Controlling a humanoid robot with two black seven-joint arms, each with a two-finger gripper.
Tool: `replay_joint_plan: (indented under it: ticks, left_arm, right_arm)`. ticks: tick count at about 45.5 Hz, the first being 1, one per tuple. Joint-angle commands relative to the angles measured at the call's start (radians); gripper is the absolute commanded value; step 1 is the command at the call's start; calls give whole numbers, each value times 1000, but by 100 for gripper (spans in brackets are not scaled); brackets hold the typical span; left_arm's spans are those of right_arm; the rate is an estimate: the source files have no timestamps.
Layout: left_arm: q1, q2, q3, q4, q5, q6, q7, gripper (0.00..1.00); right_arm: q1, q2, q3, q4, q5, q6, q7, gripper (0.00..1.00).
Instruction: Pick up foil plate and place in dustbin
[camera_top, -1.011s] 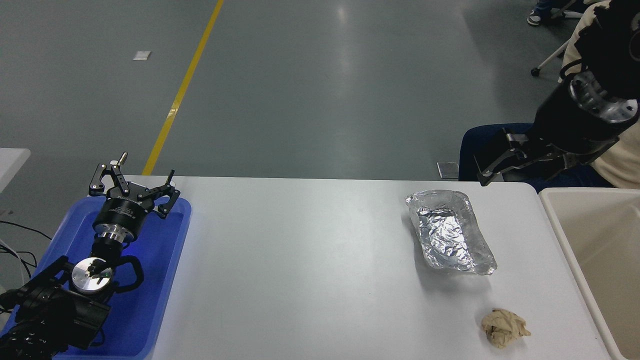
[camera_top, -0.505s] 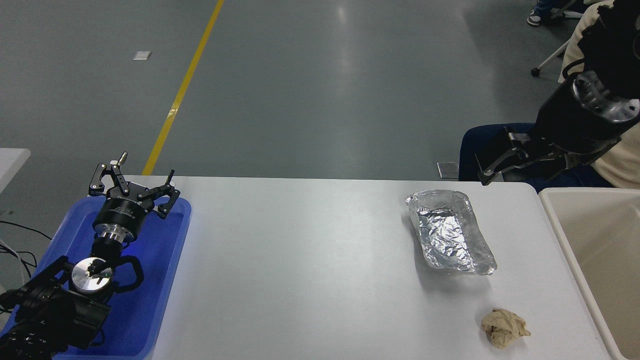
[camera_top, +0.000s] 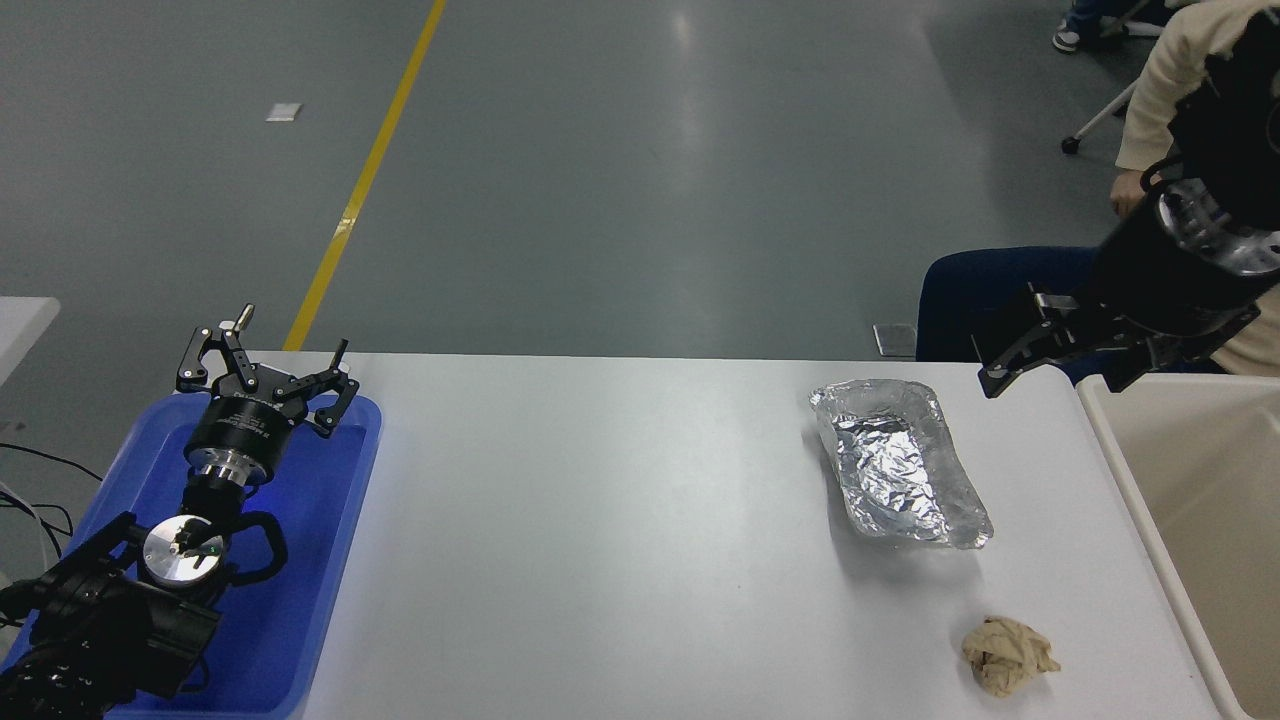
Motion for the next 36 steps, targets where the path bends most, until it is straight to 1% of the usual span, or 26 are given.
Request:
replay_joint_plan:
  ticks: [1, 7, 12, 25, 36]
  left_arm:
    - [0, 0, 0, 0, 0, 1, 0, 100]
    - [0, -1, 0, 0, 1, -1, 0, 100]
    - [-1, 0, 0, 0, 1, -1, 0, 100]
    - [0, 0, 0, 0, 1, -1, 0, 100]
    - [0, 0, 0, 0, 1, -1, 0, 100]
  right_arm:
    - [-176, -34, 5, -52, -1, -270, 0, 100]
    - [-345, 11, 42, -147, -3, -448, 0, 100]
    - [-442, 55, 63, -214, -4, -532, 0, 100]
    - [-738, 130, 112, -440, -20, -560, 0, 100]
    - [-893, 144, 146, -547, -20, -582, 0, 100]
